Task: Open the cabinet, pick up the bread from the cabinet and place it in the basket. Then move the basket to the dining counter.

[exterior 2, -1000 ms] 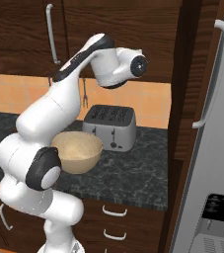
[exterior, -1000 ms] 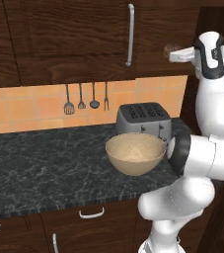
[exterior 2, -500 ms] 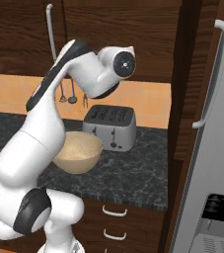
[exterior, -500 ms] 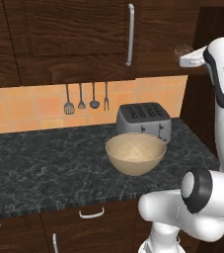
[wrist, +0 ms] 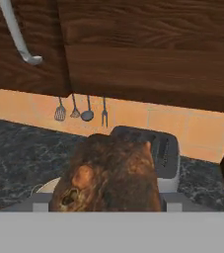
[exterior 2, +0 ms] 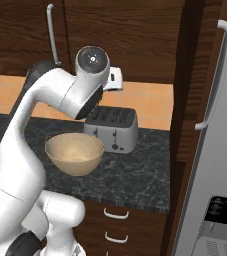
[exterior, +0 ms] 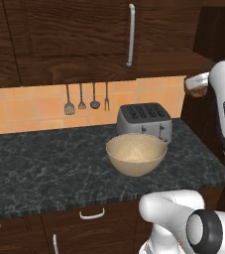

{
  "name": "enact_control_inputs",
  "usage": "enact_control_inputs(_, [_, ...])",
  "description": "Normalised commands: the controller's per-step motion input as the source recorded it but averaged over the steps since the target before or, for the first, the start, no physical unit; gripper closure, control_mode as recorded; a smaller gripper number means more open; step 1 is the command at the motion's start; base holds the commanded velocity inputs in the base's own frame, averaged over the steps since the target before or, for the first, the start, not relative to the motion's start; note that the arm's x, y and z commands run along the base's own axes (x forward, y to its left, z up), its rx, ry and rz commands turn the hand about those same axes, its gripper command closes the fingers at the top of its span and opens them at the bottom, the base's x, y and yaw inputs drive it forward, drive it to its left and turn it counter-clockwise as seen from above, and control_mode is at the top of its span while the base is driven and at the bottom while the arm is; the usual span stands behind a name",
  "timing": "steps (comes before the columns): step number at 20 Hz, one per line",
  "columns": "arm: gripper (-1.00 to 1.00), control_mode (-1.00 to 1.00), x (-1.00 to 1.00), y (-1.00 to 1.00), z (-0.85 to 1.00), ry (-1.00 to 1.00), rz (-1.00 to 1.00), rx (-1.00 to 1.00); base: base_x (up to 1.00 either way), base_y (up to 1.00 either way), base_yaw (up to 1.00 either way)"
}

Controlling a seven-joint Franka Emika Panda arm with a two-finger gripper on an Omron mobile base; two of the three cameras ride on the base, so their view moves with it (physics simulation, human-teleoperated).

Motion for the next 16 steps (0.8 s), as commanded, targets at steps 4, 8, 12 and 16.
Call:
enact_control_inputs(4, [1.00, -1.00, -0.58, 0.62, -1.00, 0.40, -0.14, 0.06, 0.00, 0.00, 0.00])
enact_control_inputs(8, [1.00, -1.00, 0.27, 0.52, -0.99, 0.32, -0.02, 0.07, 0.00, 0.00, 0.00])
enact_control_inputs(12, [1.00, -1.00, 0.56, 0.44, -0.87, 0.31, 0.00, -0.12, 0.00, 0.00, 0.00])
enact_control_inputs(16, [1.00, -1.00, 0.48, 0.21, -0.84, 0.32, 0.00, -0.04, 0.00, 0.00, 0.00])
